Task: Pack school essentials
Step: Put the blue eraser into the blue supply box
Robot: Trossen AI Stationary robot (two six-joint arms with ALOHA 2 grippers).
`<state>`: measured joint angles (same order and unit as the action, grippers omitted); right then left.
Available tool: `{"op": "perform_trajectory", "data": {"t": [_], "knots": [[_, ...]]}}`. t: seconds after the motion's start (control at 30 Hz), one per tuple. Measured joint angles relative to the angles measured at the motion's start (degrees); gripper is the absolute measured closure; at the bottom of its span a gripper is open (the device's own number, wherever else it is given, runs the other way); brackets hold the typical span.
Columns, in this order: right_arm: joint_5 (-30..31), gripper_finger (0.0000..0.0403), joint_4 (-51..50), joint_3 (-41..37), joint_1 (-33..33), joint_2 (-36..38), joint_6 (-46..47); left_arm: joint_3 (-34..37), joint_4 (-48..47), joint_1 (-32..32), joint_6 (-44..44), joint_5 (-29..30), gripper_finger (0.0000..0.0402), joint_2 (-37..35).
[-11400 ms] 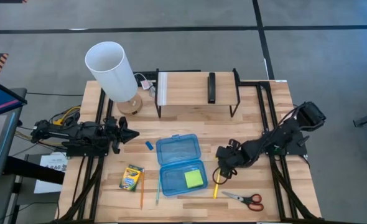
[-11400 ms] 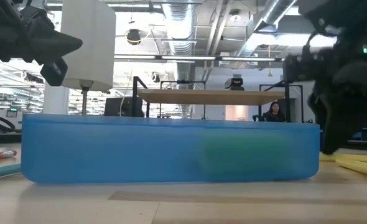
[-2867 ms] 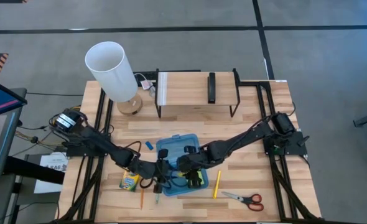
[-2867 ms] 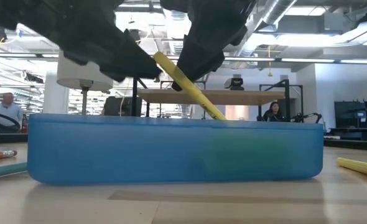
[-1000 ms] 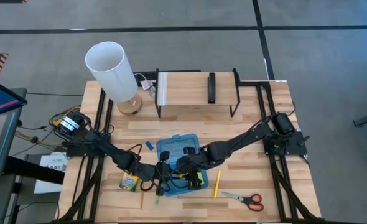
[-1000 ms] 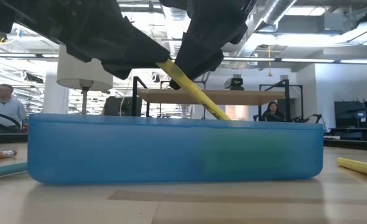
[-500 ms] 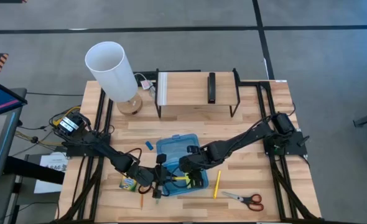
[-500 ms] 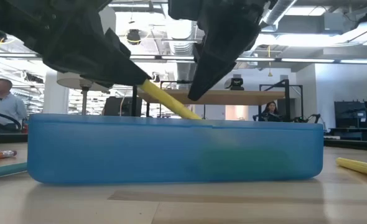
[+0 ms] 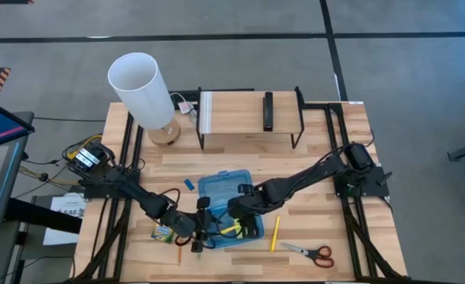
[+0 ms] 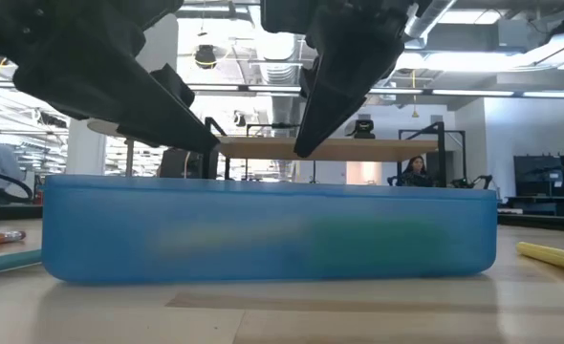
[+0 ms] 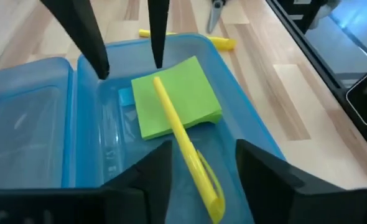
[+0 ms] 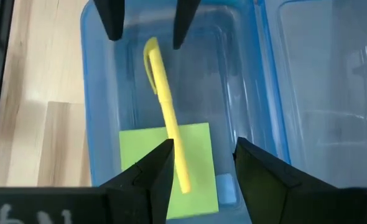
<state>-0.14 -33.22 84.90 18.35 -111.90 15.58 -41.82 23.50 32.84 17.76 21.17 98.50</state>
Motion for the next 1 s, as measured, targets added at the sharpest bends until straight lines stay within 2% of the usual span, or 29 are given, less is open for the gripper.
{"op": "perform_trajectory", "data": {"t": [0.2, 0.33, 0.43, 0.53, 0.7, 0.8, 1.0], "knots": [[0.1, 0.0219, -3.2, -0.1, 1.0, 3.6, -0.4, 0.0, -0.1, 0.0, -0.4, 0.1, 0.0204, -4.2], [1.2, 0.0223, -5.6, 0.0, 2.9, 6.8, -0.2, -0.1, -1.6, 0.1, -4.2, 1.0, 0.0209, -10.2], [3.9, 0.0224, -7.5, 0.0, 4.7, 8.4, 0.8, 0.0, -6.8, 0.6, -5.7, 3.9, 0.0218, -15.4], [7.1, 0.0224, -9.2, -1.0, 6.6, 9.9, 2.2, 0.0, -16.8, 0.7, -4.4, 7.8, 0.0226, -20.1], [9.5, 0.0224, -8.3, -8.0, 8.9, 14.5, 6.7, 0.0, -36.3, -0.1, 5.3, 15.4, 0.0228, -24.7], [11.1, 0.0227, -5.9, -13.7, 9.3, 18.1, 9.2, 0.0, -46.8, -2.3, 10.3, 13.7, 0.0229, -25.5], [12.4, 0.0231, 2.8, -23.0, 7.6, 25.1, 11.3, 0.0, -56.2, -10.6, 14.3, 4.1, 0.0229, -23.5]]}}
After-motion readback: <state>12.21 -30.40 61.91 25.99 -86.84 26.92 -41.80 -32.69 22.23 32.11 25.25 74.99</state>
